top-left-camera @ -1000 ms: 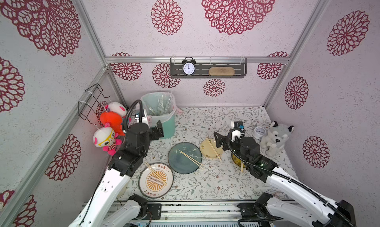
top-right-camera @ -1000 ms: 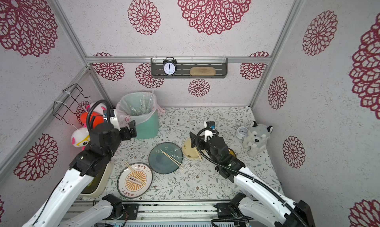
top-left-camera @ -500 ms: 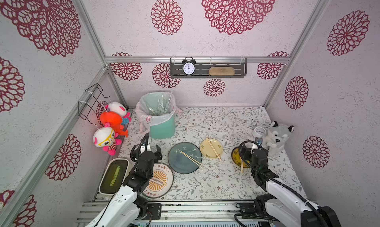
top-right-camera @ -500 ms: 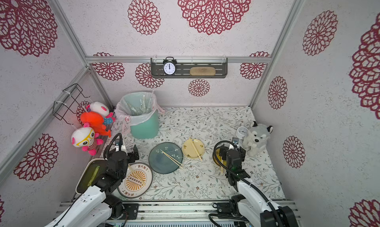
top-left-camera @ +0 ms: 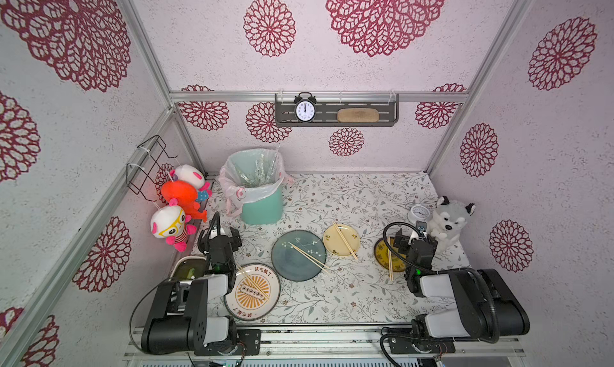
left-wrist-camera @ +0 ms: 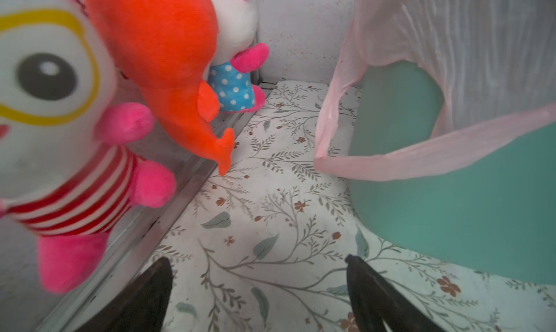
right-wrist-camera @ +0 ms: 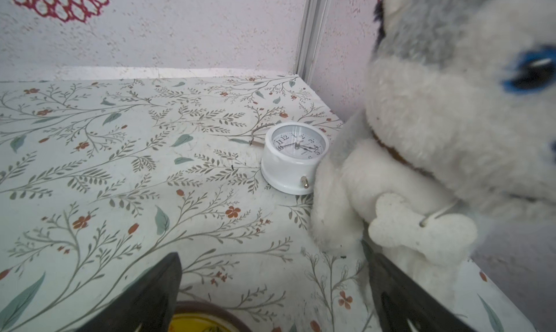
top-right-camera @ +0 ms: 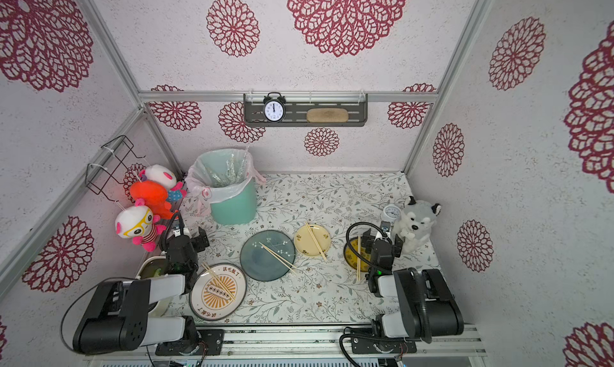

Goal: Remove the packaging of disposable chopsticks
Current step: Reset both arms

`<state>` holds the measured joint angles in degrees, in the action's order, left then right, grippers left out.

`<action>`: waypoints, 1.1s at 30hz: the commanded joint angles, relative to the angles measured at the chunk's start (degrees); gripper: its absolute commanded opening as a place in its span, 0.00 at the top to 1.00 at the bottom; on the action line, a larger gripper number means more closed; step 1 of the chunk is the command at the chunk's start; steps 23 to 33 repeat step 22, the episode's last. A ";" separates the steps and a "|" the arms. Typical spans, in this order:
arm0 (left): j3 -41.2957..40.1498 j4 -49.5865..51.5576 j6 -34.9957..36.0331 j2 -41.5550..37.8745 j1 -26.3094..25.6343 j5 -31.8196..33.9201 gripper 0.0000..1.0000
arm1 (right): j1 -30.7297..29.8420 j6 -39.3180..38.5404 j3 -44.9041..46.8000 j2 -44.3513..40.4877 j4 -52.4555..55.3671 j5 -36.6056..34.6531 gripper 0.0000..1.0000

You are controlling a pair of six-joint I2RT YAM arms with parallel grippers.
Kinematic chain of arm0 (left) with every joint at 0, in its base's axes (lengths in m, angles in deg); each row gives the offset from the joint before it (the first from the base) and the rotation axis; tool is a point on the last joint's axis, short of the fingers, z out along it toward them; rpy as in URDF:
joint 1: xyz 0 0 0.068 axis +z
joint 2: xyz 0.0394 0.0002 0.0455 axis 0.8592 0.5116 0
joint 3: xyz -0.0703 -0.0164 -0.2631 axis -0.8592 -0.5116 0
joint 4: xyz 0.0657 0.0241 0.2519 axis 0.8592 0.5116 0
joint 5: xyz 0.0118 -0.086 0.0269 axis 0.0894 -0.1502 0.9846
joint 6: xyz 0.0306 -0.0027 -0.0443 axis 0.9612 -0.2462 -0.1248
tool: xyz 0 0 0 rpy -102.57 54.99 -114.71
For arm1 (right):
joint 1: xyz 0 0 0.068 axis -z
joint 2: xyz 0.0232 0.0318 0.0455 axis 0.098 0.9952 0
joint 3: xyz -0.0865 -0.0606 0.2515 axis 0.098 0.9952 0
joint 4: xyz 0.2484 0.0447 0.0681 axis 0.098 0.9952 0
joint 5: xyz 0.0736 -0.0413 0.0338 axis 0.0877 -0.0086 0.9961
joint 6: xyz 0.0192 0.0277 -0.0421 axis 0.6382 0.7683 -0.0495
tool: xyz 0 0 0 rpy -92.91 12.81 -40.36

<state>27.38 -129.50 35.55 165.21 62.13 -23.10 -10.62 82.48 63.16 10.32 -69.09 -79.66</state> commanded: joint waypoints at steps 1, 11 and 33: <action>3.43 -9.65 0.24 4.84 1.42 -7.78 0.07 | 0.55 -0.76 -1.15 6.59 -13.24 2.83 0.02; 9.20 -2.15 -2.06 8.66 3.99 -9.02 0.02 | 0.86 0.28 -2.95 5.51 -7.81 3.11 0.01; 8.92 -3.70 -2.02 8.98 3.95 -9.05 0.02 | 1.74 0.90 -3.24 5.41 -7.06 4.43 0.01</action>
